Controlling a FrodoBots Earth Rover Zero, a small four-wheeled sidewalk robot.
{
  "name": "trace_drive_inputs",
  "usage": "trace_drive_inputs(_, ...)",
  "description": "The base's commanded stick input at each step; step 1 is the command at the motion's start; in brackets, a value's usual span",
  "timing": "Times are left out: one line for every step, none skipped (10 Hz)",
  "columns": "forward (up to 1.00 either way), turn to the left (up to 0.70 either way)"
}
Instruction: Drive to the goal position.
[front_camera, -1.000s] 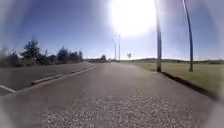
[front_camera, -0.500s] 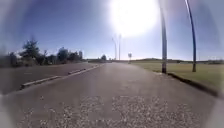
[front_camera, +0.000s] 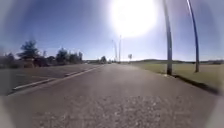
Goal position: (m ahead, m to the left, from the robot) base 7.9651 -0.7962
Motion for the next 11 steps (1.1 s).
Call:
trace_drive_inputs(1.00,-0.02)
trace_drive_inputs(1.00,-0.05)
trace_drive_inputs(1.00,-0.28)
trace_drive_inputs(1.00,-0.19)
trace_drive_inputs(1.00,0.00)
trace_drive_inputs(1.00,0.00)
trace_drive_inputs(1.00,0.00)
trace_drive_inputs(1.00,0.00)
trace_drive_inputs(1.00,0.00)
trace_drive_inputs(1.00,0.00)
trace_drive_inputs(1.00,0.00)
